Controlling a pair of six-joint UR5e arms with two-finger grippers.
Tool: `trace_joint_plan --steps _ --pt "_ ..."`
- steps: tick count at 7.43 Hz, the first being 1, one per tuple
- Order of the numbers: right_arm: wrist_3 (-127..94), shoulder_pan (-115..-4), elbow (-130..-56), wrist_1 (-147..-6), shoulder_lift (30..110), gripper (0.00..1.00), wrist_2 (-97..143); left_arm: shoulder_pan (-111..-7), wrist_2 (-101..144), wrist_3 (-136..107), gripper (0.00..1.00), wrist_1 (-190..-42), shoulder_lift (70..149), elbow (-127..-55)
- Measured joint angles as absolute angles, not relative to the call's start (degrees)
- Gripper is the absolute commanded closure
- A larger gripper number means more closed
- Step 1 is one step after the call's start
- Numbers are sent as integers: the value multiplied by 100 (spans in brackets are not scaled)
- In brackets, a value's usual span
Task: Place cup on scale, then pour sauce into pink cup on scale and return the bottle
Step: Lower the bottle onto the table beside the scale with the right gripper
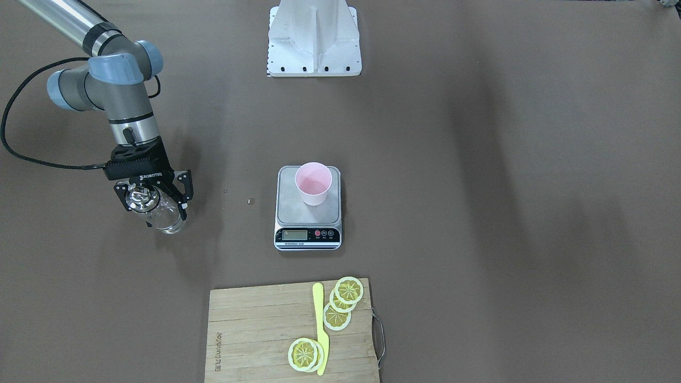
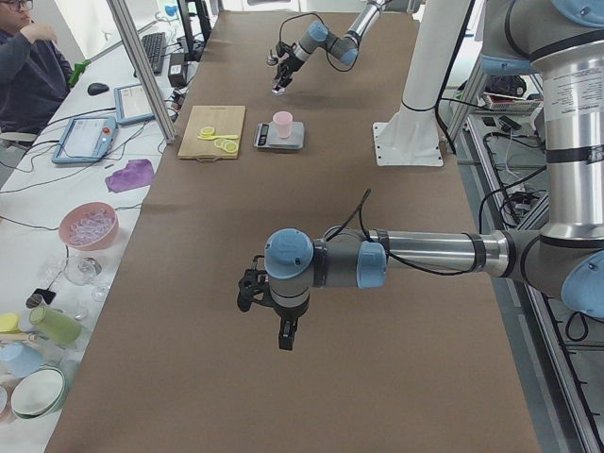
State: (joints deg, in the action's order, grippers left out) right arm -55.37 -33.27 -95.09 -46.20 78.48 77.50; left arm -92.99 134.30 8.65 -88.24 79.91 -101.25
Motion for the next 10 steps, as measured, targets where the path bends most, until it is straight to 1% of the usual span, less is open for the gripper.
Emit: trace_joint_plan --steps 10 --pt "-5873 -2839 -9428 -4605 7856 100 7144 -9299 13425 861 2 -8824 7998 -10160"
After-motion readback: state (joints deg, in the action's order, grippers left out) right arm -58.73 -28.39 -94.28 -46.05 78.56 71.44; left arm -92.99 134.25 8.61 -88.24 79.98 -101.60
